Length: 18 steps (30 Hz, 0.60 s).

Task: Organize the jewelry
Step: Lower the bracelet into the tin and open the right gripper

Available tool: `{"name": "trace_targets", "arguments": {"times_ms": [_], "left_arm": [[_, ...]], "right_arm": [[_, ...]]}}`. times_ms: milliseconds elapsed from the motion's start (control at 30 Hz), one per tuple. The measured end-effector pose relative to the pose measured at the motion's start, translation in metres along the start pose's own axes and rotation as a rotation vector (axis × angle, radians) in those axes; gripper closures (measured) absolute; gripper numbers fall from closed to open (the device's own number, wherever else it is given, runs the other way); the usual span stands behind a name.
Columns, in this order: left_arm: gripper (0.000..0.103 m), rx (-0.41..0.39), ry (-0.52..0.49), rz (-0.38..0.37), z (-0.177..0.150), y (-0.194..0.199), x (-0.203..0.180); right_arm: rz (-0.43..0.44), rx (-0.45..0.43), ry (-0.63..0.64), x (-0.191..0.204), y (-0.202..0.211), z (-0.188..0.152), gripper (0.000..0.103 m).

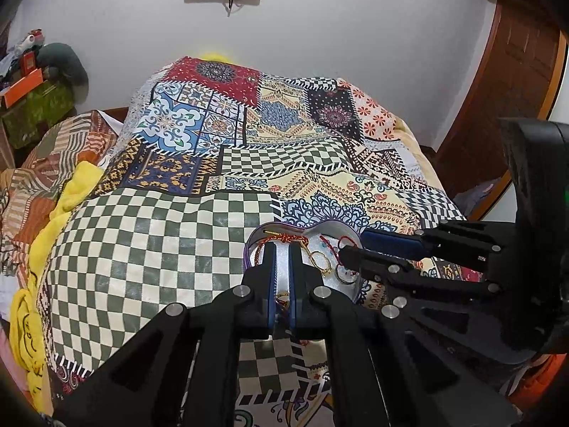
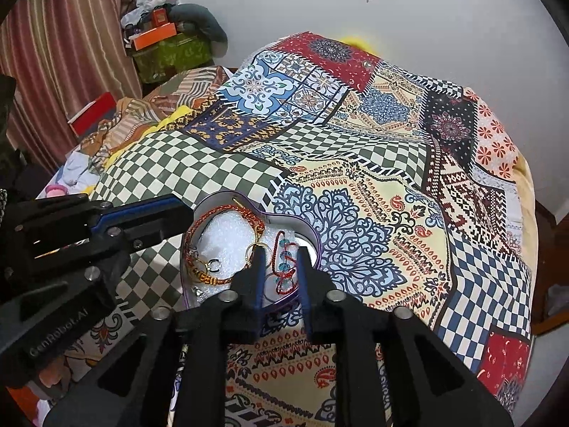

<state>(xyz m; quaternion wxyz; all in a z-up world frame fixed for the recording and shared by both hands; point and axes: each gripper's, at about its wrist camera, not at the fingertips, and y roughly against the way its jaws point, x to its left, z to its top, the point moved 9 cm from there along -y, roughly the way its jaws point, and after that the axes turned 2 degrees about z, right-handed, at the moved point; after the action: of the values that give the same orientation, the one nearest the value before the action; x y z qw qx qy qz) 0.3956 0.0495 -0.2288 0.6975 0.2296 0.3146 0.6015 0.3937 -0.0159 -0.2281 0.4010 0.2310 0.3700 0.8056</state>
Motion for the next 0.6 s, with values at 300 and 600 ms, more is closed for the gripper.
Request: {"name": "trace_targets", "arguments": {"times_ms": [300, 600], "left_arm": [[0.099, -0.051, -0.007, 0.023, 0.008, 0.038, -0.002], [0.099, -0.155, -0.028, 0.052, 0.018, 0.106, -0.018]], "right_arm": [[-0.01, -0.041, 0.003, 0.008, 0.028, 0.003, 0.078], [-0.048, -0.179, 0.006, 0.02, 0.105, 0.011, 0.078]]}}
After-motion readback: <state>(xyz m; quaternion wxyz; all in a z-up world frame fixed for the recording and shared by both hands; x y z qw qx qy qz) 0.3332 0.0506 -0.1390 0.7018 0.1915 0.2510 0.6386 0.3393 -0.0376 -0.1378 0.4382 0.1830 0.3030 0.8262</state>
